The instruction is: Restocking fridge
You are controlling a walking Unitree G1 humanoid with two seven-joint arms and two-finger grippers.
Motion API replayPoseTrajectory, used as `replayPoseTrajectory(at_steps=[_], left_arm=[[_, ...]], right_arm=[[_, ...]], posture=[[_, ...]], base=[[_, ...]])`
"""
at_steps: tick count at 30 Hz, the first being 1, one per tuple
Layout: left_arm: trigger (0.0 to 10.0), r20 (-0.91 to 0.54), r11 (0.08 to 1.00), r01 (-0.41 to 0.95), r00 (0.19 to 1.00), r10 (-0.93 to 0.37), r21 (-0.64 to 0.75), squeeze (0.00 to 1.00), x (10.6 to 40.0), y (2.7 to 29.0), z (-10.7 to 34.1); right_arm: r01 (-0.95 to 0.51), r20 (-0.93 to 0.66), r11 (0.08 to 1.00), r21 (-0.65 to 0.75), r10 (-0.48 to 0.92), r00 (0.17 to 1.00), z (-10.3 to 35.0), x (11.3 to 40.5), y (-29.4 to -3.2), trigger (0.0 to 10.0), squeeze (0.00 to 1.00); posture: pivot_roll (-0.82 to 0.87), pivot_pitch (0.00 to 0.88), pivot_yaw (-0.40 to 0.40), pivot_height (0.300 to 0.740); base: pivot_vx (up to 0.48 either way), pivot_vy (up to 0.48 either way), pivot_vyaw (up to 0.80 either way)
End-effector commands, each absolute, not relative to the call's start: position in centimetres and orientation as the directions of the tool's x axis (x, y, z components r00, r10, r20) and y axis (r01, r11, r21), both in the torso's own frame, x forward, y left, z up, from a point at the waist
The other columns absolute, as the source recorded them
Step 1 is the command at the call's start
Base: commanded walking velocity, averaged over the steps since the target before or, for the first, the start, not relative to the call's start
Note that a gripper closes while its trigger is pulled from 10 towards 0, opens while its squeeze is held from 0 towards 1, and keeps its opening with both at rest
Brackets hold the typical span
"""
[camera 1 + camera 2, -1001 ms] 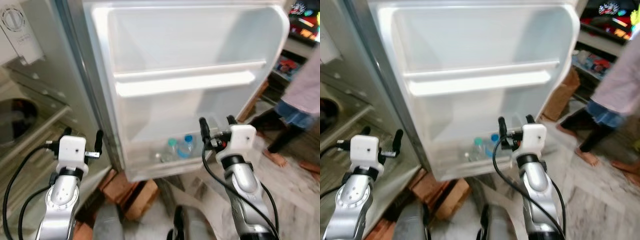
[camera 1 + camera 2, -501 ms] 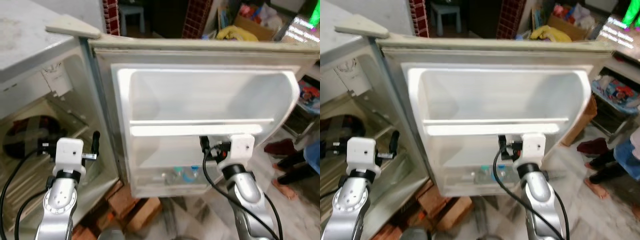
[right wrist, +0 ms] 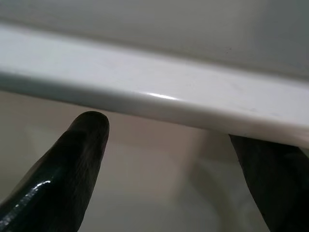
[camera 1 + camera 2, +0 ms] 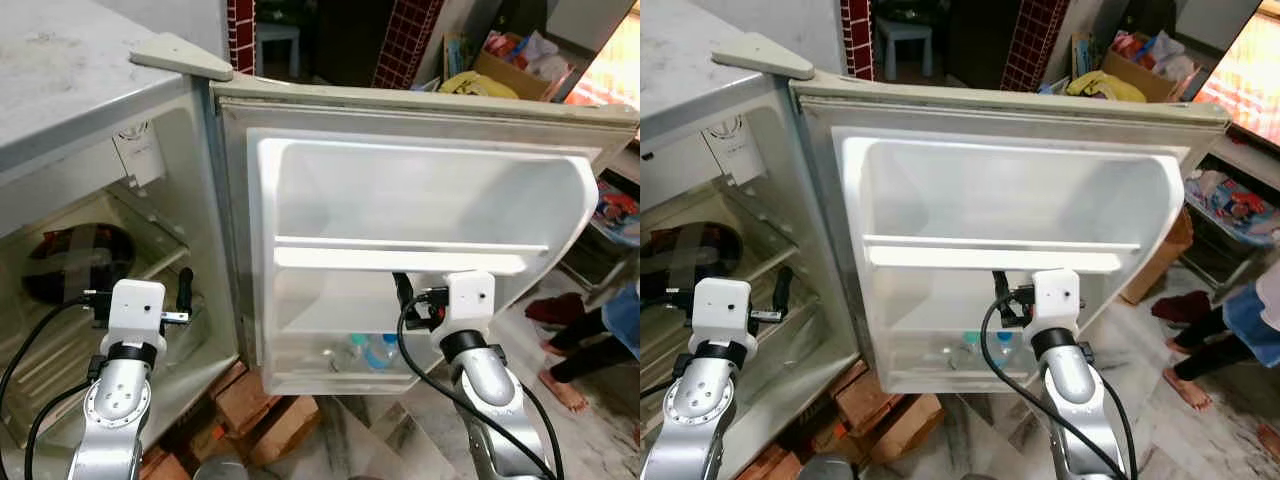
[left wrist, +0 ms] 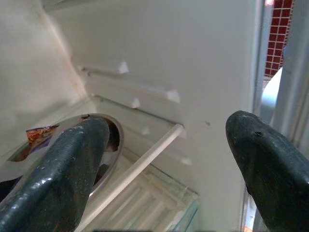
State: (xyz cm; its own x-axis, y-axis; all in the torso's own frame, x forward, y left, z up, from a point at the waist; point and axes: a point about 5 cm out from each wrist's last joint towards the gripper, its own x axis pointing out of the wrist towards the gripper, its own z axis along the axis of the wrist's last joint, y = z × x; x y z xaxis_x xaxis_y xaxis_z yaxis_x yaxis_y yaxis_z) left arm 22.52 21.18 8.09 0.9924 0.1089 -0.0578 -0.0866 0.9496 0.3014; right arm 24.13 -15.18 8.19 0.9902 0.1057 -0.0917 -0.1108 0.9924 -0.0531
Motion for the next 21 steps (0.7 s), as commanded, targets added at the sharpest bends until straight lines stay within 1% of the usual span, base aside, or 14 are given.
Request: replayPoseTrajectory(at_steps=[1,2,5,7,10,12,14,16,21], left_arm=[[10.0,-0.064,0.948,-0.078,0.993,0.102,0.31,0.0,22.7,21.0,8.0],[10.0,-0.062,0.948,-0.076,0.993,0.1,0.31,0.0,22.8,20.9,8.1],[10.0,-0.061,0.948,-0.075,0.993,0.098,0.31,0.0,22.9,20.9,8.1],[10.0,-0.059,0.948,-0.073,0.994,0.096,0.311,0.0,23.0,20.9,8.2],[10.0,-0.06,0.949,-0.068,0.994,0.091,0.308,0.0,23.1,20.9,8.2],[10.0,-0.059,0.949,-0.067,0.994,0.089,0.309,0.0,23.1,20.9,8.3],[10.0,-0.059,0.949,-0.066,0.994,0.088,0.308,0.0,23.2,20.8,8.3],[10.0,-0.058,0.95,-0.061,0.995,0.083,0.306,0.0,23.3,20.7,8.3],[10.0,-0.059,0.952,-0.057,0.995,0.078,0.302,0.0,23.6,20.5,8.2]], right_arm=[[-0.087,-0.074,0.995,-0.054,0.083,0.994,8.8,24.5,-15.6,10.0,0.0],[-0.054,-0.078,0.996,-0.065,0.049,0.996,8.9,24.8,-15.7,10.0,0.0],[-0.028,-0.087,0.998,-0.054,0.023,0.996,8.8,25.0,-15.7,10.0,0.0],[-0.068,-0.071,0.997,-0.045,0.065,0.995,8.9,25.2,-15.5,10.0,0.0],[-0.027,-0.06,0.999,-0.043,0.024,0.998,9.1,25.5,-15.8,10.0,0.0],[-0.047,-0.05,0.996,-0.077,0.043,0.998,9.3,25.6,-15.8,10.0,0.0],[-0.038,-0.071,0.998,-0.051,0.034,0.997,9.1,25.6,-15.9,10.0,0.0],[-0.019,-0.078,0.999,0.031,0.021,0.997,9.1,25.8,-16.1,10.0,0.0],[0.014,-0.076,0.996,0.087,-0.007,0.997,9.0,26.0,-16.2,10.0,0.0]], posture=[[0.03,0.0,-0.085,0.74],[0.03,0.0,-0.084,0.74],[0.03,0.0,-0.081,0.74],[0.03,0.0,-0.081,0.74],[0.03,0.0,-0.078,0.74],[0.03,0.0,-0.077,0.74],[0.03,0.0,-0.076,0.74],[0.03,0.0,-0.075,0.74],[0.04,0.0,-0.07,0.74]], base=[[0.0,0.0,0.0],[0.0,0.0,0.0],[0.0,0.0,0.0],[0.0,0.0,0.0],[0.0,0.0,0.0],[0.0,0.0,0.0],[0.0,0.0,0.0],[0.0,0.0,0.0],[0.0,0.0,0.0]])
